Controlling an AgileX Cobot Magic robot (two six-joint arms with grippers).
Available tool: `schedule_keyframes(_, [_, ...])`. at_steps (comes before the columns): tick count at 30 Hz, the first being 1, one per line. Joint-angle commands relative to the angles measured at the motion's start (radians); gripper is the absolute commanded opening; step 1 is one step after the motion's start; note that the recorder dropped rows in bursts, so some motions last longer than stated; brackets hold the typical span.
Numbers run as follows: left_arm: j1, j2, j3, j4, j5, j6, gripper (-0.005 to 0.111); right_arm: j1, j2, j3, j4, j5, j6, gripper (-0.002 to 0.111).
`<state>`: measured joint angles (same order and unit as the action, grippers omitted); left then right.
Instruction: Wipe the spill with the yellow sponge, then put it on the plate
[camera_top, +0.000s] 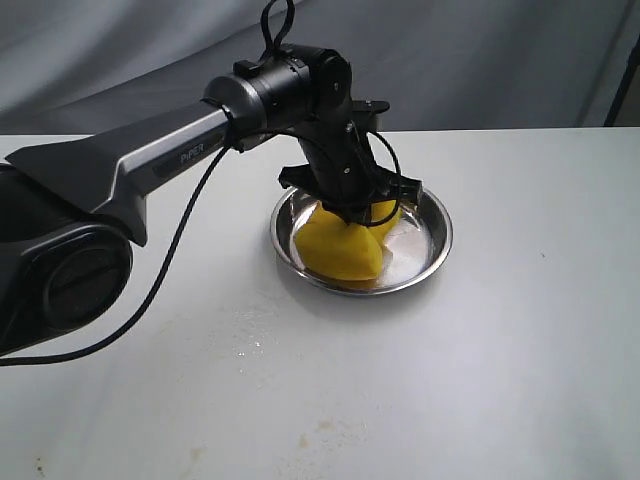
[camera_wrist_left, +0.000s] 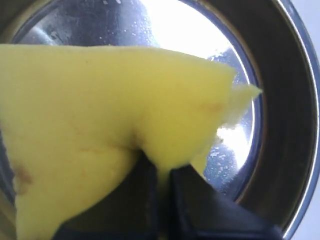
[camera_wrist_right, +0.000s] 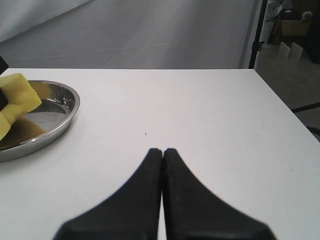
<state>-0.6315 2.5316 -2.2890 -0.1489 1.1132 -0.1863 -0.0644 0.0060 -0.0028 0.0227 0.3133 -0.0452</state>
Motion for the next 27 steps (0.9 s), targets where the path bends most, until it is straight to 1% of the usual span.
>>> schedule_keyframes(1, [0.004, 0.003, -0.008, 0.005, -0.003, 0.04, 0.006, -0.006, -0.006, 0.003, -0.012, -0.019, -0.004, 0.0])
schedule_keyframes(3, [0.004, -0.003, -0.008, 0.006, 0.021, 0.04, 0.015, -0.006, -0.006, 0.003, -0.012, -0.019, -0.004, 0.0])
schedule_keyframes(6, [0.004, -0.012, -0.008, 0.006, 0.046, 0.04, 0.033, -0.006, -0.006, 0.003, -0.012, -0.019, -0.004, 0.0])
schedule_keyframes(8, [0.004, -0.012, -0.008, 0.006, 0.048, 0.037, 0.04, -0.006, -0.006, 0.003, -0.012, -0.019, -0.004, 0.0])
schedule_keyframes(12, [0.004, -0.022, -0.008, 0.003, 0.048, 0.03, 0.051, -0.006, -0.006, 0.003, -0.012, -0.019, -0.004, 0.0])
schedule_keyframes(16, [0.004, -0.052, -0.008, 0.003, 0.048, 0.03, 0.067, -0.006, -0.006, 0.003, -0.012, -0.019, -0.004, 0.0])
schedule_keyframes(17, [0.004, -0.065, -0.008, 0.001, 0.051, 0.03, 0.068, -0.006, -0.006, 0.003, -0.012, -0.019, -0.004, 0.0])
schedule_keyframes(20, [0.004, -0.103, -0.008, 0.0, 0.069, 0.03, 0.064, -0.006, -0.006, 0.003, -0.012, -0.019, -0.004, 0.0])
schedule_keyframes(23, [0.004, -0.142, -0.008, 0.005, 0.099, 0.03, 0.048, -0.006, -0.006, 0.003, -0.012, -0.019, -0.004, 0.0])
schedule_keyframes(25, [0.004, -0.167, -0.008, 0.028, 0.108, 0.03, 0.032, -0.006, -0.006, 0.003, -0.012, -0.019, -0.004, 0.0])
schedule_keyframes(27, [0.004, -0.186, -0.008, 0.085, 0.108, 0.03, 0.011, -0.006, -0.006, 0.003, -0.012, -0.019, -0.004, 0.0])
